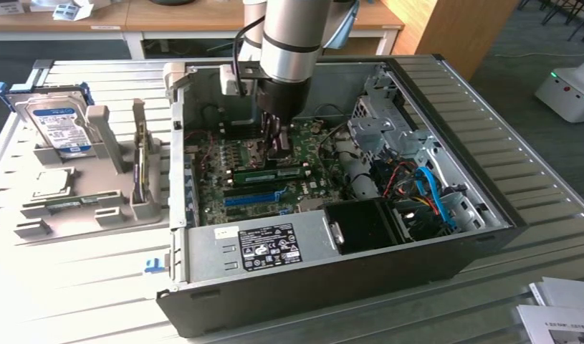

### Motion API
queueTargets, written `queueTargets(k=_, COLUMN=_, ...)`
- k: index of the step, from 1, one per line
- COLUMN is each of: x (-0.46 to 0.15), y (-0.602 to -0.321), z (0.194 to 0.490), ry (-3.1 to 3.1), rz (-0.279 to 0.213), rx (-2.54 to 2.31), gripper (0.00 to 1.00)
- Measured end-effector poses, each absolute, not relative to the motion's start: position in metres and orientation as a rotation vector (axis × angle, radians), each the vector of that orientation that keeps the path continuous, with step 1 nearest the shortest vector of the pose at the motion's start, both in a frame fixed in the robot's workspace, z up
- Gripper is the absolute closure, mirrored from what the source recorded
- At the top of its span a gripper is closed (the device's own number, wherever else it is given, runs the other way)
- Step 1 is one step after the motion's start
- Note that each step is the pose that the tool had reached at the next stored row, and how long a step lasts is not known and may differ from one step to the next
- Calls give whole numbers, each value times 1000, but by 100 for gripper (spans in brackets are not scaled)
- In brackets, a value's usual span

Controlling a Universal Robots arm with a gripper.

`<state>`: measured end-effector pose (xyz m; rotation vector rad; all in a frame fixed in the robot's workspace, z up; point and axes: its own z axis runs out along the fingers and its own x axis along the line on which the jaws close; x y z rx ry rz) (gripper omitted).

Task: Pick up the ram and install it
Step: 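Insert the ram into the slot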

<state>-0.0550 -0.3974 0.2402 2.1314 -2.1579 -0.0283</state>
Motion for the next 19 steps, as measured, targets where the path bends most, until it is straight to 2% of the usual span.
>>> queueTargets(k=19, x=-55, y=-397, z=264, ry=-2158, rz=-28, rx=2131, gripper=81)
